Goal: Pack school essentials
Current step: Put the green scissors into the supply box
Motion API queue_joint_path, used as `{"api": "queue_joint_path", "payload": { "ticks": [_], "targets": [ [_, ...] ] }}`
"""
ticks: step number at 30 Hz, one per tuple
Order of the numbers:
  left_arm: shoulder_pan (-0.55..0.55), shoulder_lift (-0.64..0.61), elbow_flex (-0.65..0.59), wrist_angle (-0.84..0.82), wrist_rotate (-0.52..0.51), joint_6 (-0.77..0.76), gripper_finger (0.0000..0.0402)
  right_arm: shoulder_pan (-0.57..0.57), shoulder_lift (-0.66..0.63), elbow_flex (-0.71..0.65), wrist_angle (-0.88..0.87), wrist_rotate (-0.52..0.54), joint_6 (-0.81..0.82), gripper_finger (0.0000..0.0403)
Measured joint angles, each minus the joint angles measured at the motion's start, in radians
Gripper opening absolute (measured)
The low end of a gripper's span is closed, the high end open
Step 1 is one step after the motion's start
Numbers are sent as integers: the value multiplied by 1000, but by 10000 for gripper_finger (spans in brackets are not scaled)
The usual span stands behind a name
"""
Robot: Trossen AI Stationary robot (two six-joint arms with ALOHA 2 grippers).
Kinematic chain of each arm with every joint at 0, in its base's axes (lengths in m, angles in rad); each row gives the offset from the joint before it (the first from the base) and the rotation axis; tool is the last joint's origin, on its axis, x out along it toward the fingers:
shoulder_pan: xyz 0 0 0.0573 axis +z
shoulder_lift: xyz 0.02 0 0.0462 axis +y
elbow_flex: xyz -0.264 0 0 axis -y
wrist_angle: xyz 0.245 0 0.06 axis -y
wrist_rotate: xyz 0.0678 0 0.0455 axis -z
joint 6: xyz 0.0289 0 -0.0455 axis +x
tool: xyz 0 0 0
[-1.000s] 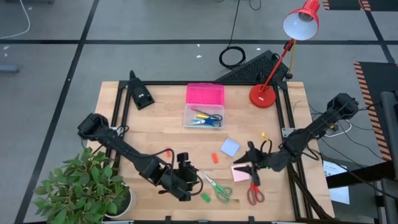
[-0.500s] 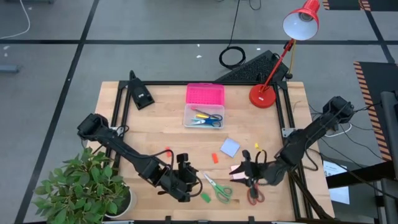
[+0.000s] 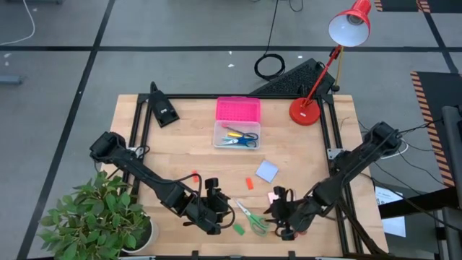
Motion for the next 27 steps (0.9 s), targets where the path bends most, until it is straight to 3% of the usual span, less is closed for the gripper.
{"api": "queue_joint_path", "payload": {
  "ticks": [8,16,27],
  "targets": [
    [0,-1,0,-1,0,-2,216,-12,32,3,25,6,92,116],
    [2,-1,0,6,0,-5,216,97,137,3,127,75,135,116],
    [2,5,0,44,0,-9,216,175,255,3,183,136,-171,116]
  ]
}}
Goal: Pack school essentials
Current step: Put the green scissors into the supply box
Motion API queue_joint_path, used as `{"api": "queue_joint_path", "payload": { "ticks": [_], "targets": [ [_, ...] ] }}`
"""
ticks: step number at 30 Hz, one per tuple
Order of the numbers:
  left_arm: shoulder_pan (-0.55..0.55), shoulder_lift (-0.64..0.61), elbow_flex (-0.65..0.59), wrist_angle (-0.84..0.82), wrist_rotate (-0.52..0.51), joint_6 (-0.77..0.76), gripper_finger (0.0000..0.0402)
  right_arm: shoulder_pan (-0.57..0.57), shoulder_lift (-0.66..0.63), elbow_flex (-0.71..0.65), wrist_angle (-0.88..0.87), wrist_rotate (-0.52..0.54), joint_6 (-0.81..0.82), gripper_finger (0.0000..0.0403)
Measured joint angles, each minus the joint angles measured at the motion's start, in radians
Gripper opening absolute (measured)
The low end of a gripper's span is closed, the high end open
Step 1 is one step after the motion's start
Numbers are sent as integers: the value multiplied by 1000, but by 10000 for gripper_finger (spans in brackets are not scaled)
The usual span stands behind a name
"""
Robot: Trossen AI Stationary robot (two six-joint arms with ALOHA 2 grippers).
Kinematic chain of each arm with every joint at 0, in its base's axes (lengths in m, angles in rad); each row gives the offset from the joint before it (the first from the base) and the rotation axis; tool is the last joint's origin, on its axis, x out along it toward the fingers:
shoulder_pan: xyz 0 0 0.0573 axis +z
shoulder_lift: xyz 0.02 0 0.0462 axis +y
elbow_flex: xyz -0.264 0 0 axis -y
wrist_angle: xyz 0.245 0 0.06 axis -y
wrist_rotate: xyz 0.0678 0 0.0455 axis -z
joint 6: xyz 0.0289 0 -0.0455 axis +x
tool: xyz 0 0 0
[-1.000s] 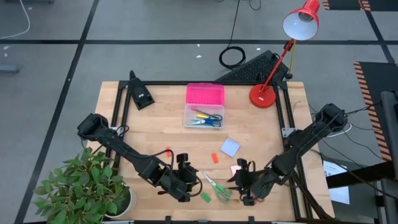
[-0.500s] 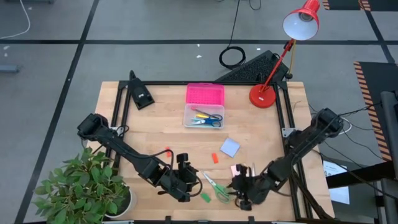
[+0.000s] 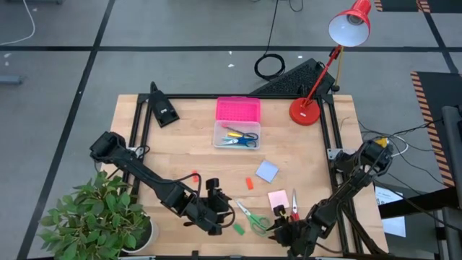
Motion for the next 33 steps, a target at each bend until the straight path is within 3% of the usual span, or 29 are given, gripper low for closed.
{"api": "queue_joint_path", "payload": {
  "ticks": [5,10,15,18,25,33],
  "targets": [
    [-4,52,0,116,80,71,216,0,8,0,7,-39,19,116],
    [-3,135,0,249,186,158,216,-1,8,0,8,-83,-73,116],
    [13,211,0,311,271,159,216,8,8,-1,-46,-73,-156,117],
    [22,235,0,334,291,135,207,21,8,-1,-87,-11,-208,117],
    [36,265,1,382,308,115,131,64,9,-1,-96,103,-310,117],
    [49,297,0,372,251,160,42,49,9,-1,-113,97,-400,117]
  ]
}}
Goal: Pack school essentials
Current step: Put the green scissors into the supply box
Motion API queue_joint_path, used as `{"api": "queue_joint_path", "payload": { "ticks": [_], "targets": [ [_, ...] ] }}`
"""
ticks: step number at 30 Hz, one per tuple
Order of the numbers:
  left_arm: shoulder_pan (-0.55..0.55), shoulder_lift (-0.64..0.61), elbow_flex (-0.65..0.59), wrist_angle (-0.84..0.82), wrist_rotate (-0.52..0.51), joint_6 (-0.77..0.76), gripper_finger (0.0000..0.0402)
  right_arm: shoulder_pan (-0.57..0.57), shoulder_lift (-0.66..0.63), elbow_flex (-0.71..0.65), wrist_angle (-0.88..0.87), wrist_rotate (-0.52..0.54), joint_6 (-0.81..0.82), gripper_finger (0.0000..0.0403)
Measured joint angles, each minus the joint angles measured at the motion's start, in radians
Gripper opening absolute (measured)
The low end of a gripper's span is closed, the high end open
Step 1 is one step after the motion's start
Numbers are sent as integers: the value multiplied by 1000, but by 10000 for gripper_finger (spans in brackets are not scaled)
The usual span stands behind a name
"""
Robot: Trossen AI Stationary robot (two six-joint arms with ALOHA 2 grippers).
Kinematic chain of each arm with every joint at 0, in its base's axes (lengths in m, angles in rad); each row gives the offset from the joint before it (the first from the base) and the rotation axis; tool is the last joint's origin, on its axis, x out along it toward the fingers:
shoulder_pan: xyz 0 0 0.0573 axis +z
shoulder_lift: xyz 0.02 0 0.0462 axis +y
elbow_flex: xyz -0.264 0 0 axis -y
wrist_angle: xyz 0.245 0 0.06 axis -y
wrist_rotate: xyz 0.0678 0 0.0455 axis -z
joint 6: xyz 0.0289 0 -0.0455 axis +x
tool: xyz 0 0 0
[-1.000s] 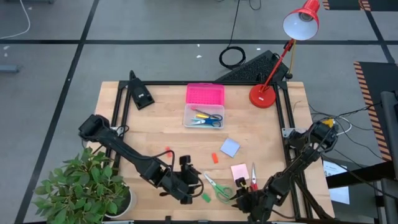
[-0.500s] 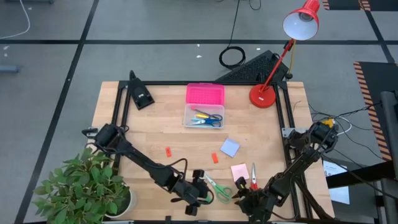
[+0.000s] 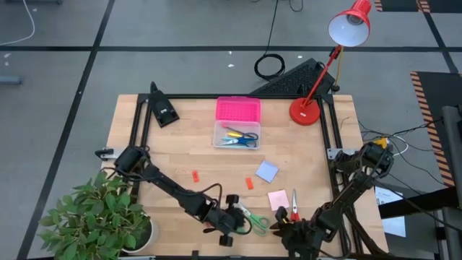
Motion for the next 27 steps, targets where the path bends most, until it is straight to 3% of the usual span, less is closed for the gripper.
{"api": "queue_joint_path", "payload": {
  "ticks": [5,27],
  "targets": [
    [20,8,0,2,-11,22,5,-39,7,1,9,-84,-7,117],
    [97,117,3,0,124,8,8,-96,75,4,-9,-98,-33,117]
  ]
}}
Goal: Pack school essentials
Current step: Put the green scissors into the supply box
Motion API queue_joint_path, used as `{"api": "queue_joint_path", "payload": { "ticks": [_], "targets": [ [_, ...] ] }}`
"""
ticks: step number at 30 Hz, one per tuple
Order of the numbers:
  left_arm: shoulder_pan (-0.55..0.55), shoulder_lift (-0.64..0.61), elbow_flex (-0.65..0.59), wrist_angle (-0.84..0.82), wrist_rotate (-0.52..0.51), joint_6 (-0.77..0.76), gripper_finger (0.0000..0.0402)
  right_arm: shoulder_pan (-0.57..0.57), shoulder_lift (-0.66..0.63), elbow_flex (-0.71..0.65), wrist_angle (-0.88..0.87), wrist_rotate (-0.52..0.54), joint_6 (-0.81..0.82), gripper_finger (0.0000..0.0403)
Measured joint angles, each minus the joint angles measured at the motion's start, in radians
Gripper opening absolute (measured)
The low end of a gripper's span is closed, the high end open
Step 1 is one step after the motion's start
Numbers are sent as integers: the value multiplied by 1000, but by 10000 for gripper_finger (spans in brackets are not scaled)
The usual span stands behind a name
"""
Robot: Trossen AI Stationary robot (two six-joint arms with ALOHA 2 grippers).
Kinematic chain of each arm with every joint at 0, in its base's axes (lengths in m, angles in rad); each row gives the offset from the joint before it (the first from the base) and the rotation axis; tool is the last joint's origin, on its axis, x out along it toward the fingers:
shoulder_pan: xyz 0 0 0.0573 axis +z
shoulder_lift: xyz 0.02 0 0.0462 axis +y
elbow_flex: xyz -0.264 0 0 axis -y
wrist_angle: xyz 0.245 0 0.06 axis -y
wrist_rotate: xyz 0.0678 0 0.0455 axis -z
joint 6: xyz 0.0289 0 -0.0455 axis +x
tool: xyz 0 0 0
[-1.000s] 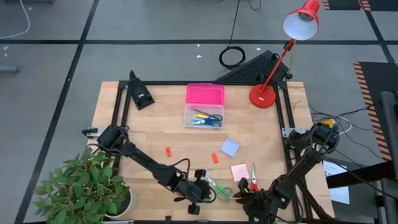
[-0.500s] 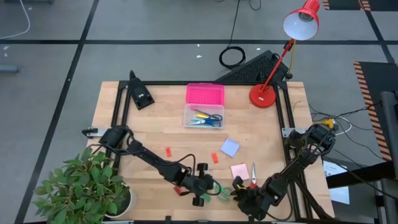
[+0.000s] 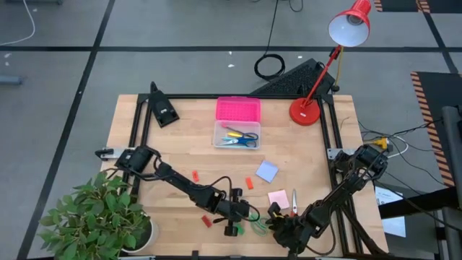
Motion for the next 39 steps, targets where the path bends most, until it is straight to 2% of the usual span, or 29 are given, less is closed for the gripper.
{"api": "queue_joint_path", "payload": {
  "ticks": [6,16,20,24,34,39],
  "targets": [
    [0,3,-1,21,0,14,10,-8,16,0,13,-12,9,109],
    [1,4,-2,21,14,14,8,-8,17,-2,15,-25,14,31],
    [-4,-13,-3,8,19,14,23,-8,18,-2,15,-25,13,32],
    [-17,-72,-9,-75,22,14,27,-8,12,-3,15,-25,7,40],
    [-87,-235,-5,-216,-132,13,18,-10,-55,-8,3,-33,-26,33],
    [-125,-304,-5,-286,-202,-1,26,-10,-115,-8,7,8,-85,31]
  ]
}}
